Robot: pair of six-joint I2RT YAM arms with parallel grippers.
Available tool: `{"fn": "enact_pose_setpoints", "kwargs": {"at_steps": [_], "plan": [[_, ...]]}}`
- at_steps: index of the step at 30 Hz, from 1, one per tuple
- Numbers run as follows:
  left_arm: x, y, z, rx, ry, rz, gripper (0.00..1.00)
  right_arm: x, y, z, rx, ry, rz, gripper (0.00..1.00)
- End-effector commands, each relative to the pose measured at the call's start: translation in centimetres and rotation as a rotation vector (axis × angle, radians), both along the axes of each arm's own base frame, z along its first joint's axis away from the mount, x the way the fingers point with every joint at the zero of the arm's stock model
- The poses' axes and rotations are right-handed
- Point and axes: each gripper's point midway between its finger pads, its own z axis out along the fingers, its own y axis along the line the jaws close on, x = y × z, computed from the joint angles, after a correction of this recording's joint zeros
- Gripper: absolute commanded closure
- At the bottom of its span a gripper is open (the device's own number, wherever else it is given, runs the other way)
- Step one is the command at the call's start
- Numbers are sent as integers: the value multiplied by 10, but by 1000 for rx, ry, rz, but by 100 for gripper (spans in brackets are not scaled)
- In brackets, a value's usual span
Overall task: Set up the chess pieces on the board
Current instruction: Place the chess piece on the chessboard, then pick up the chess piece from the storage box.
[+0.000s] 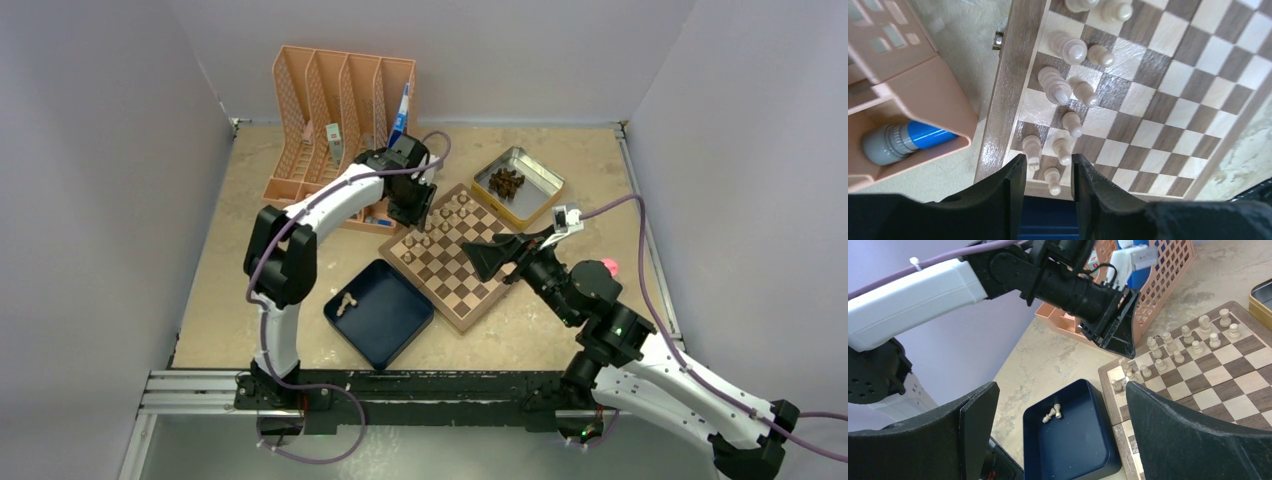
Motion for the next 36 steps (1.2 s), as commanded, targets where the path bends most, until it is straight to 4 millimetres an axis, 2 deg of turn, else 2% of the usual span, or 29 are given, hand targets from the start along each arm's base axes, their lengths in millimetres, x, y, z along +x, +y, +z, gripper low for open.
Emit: {"fn": "enact_pose_setpoints", "kwargs": {"at_steps": [1,6,10,13,17,20,22,25,27,32,36], "plan": [[15,0,63,-126,-141,57,62,2,-5,34,60,-69,-24,1],[14,23,95,-215,-233,118,60,2,-1,33,46,-61,-10,1],[-2,48,113,-225,-272,164,60,3,2,31,35,-52,-2,1],[-26,69,108,-169,-241,197,59,3,3,30,41,-49,2,1],[-59,96,89,-87,-172,255,59,3,9,26,45,-51,21,1],[-80,105,81,-104,-170,272,58,9,16,28,5,-58,25,2],[-87,110,80,-138,-188,295,51,13,25,23,-24,-32,43,3],[-90,123,85,-195,-243,360,41,16,40,13,-48,-4,80,11],[-89,132,89,-240,-267,396,37,16,50,6,-61,10,114,21],[-80,150,110,-381,-322,465,36,20,73,-11,-80,61,172,44],[-72,171,104,-407,-338,557,34,21,96,-32,-99,101,198,52]]}}
